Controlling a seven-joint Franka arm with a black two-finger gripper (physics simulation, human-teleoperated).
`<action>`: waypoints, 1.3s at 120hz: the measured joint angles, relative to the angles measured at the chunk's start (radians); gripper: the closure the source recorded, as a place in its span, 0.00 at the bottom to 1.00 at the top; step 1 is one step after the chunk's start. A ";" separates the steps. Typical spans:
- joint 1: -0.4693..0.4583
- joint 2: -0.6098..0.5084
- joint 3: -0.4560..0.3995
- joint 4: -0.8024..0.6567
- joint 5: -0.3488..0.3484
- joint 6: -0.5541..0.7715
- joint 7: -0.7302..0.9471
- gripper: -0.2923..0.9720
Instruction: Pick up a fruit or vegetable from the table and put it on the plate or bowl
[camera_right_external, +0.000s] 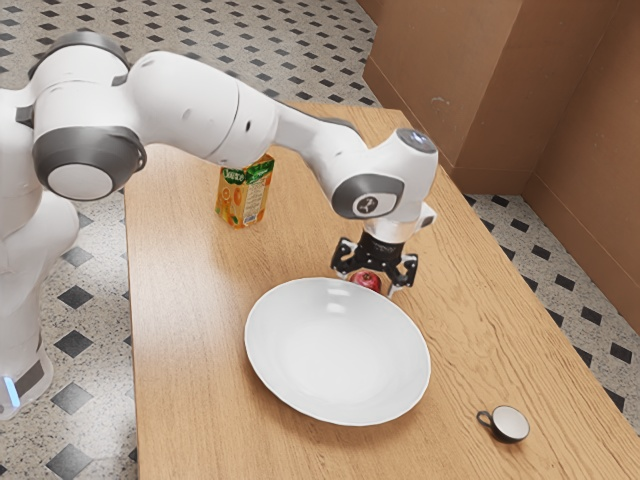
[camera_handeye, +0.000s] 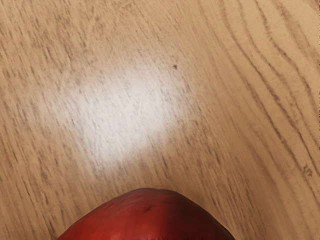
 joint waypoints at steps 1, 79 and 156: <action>0.000 0.000 0.000 0.000 0.000 0.000 0.000 0.25; 0.005 -0.008 -0.009 -0.009 -0.004 0.017 0.003 0.38; 0.007 -0.014 -0.013 -0.009 0.000 0.017 0.004 0.36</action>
